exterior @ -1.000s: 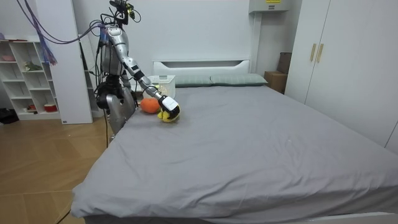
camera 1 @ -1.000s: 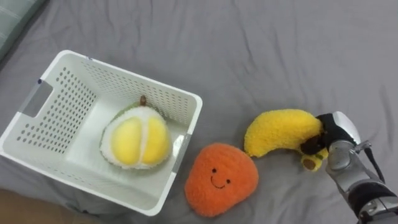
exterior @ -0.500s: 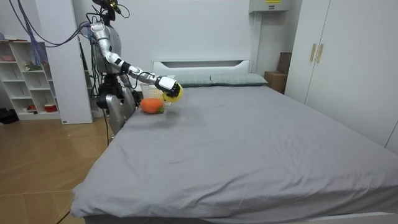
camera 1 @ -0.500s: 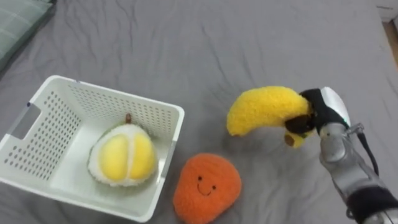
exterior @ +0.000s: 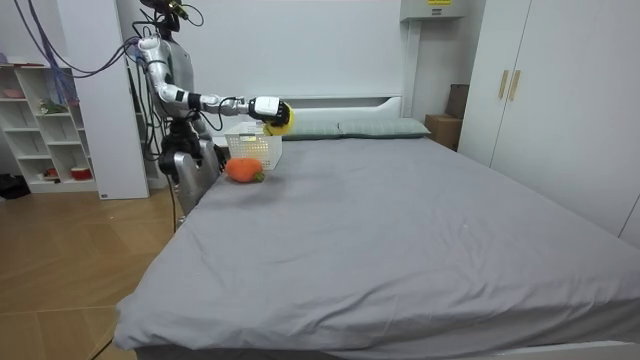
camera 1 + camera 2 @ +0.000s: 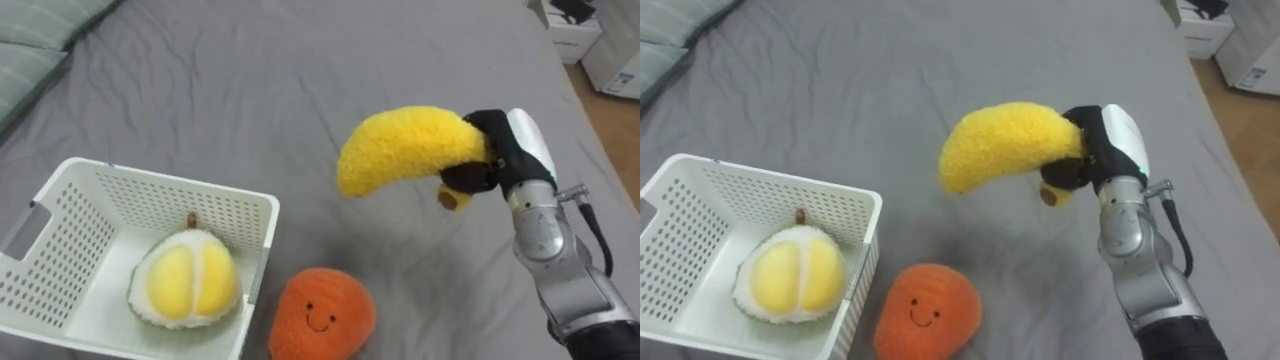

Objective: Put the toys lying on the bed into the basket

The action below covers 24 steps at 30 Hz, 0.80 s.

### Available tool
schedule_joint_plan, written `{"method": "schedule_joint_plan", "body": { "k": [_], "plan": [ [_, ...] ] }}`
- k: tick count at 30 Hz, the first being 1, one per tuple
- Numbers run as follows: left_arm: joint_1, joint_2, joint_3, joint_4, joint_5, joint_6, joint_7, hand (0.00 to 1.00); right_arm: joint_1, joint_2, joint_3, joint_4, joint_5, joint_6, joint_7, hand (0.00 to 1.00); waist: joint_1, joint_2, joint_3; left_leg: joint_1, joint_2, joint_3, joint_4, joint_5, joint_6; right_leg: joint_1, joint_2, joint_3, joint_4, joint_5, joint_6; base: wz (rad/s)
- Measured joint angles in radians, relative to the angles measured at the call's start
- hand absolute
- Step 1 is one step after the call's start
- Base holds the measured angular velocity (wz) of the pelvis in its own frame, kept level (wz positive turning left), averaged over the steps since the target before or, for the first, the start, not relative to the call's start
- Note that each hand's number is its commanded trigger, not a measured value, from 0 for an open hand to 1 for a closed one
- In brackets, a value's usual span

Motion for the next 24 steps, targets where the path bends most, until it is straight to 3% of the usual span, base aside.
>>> {"method": "schedule_joint_plan", "body": {
  "k": [14, 18, 20, 22, 24],
  "plan": [
    [0.010, -0.007, -0.003, -0.005, 0.000, 0.001, 0.002, 0.00, 0.000, 0.020, 0.000, -0.195, -0.003, 0.017, 0.081, 1.00, 0.006, 0.011, 0.0030, 0.026, -0.003, -0.011, -0.012, -0.002, 0.002, 0.029, 0.000, 0.000, -0.006, -0.004, 0.006, 0.01],
    [0.010, -0.007, -0.002, -0.005, 0.028, 0.001, 0.002, 0.00, 0.000, 0.057, 0.004, -0.212, -0.011, 0.019, 0.111, 1.00, 0.012, 0.011, 0.0028, 0.028, -0.003, -0.015, -0.012, -0.001, 0.002, 0.031, -0.001, -0.004, -0.005, -0.004, 0.006, 0.00],
    [0.010, -0.008, -0.002, -0.006, 0.034, 0.001, 0.002, 0.00, 0.000, 0.063, 0.016, -0.214, -0.013, 0.026, 0.137, 1.00, 0.018, 0.011, 0.0027, 0.026, -0.004, -0.017, -0.012, -0.001, 0.002, 0.030, -0.002, -0.005, -0.004, -0.004, 0.006, 0.00],
    [0.011, -0.018, -0.001, -0.025, 0.050, 0.009, 0.003, 0.00, 0.000, 0.065, 0.041, -0.258, -0.043, 0.068, 0.171, 1.00, 0.033, 0.013, 0.0032, 0.024, -0.005, -0.017, -0.012, -0.002, 0.002, 0.027, -0.001, 0.000, -0.005, -0.004, 0.006, -0.02],
    [0.005, -0.025, -0.002, -0.034, 0.069, 0.020, 0.003, 0.00, -0.001, 0.082, 0.050, -0.296, -0.069, 0.084, 0.176, 1.00, 0.048, 0.014, 0.0024, 0.022, -0.006, -0.018, -0.012, -0.002, 0.002, 0.026, -0.002, 0.000, -0.004, -0.004, 0.006, 0.00]
  ]
}}
